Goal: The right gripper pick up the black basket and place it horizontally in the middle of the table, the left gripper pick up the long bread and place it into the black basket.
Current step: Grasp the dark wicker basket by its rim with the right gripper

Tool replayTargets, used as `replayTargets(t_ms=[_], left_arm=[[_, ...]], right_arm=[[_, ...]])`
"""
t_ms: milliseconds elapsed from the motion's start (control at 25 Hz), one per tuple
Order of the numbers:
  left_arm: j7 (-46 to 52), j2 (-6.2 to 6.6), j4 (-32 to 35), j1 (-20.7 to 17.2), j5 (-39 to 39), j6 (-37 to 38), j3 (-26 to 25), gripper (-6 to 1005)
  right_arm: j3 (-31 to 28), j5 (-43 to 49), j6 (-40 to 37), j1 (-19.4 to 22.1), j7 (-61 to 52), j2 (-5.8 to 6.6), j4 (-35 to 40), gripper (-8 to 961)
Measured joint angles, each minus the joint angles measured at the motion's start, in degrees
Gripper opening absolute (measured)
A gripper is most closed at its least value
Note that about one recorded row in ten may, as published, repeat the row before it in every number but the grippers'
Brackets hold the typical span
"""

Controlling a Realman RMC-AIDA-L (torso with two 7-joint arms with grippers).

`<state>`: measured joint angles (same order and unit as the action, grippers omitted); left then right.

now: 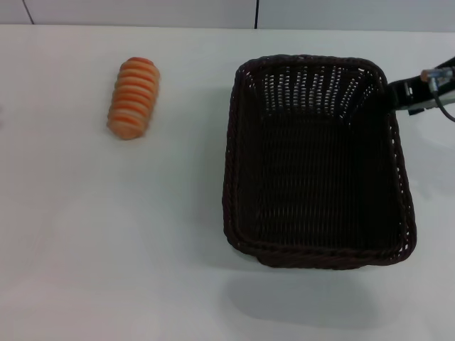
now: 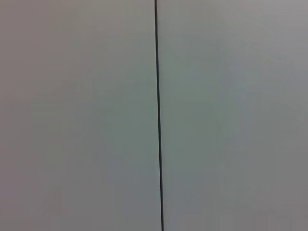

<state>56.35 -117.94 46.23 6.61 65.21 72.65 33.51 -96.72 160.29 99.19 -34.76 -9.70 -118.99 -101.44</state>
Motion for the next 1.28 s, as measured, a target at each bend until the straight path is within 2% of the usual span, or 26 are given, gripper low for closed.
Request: replayTargets(t_ms=[480, 1000, 1280], left_arm=[[0.1, -0.17, -0.1, 0.0, 0.0, -0.1, 0.2, 822], [0.1, -0.18, -0.8, 0.2, 0.0, -0.2, 0.8, 821], [-0.1, -0.13, -0.8, 0.0, 0.0, -0.2, 0.9, 821]], right_arm=[[-0.2, 0.3, 0.4, 6.8, 0.0, 0.00, -4.2, 497], [3.4, 0.1, -5.6, 10.2, 0.2, -0.13, -3.7, 497], [6.5, 0.2, -11.1, 11.2, 0.1, -0.14, -0.3, 498]])
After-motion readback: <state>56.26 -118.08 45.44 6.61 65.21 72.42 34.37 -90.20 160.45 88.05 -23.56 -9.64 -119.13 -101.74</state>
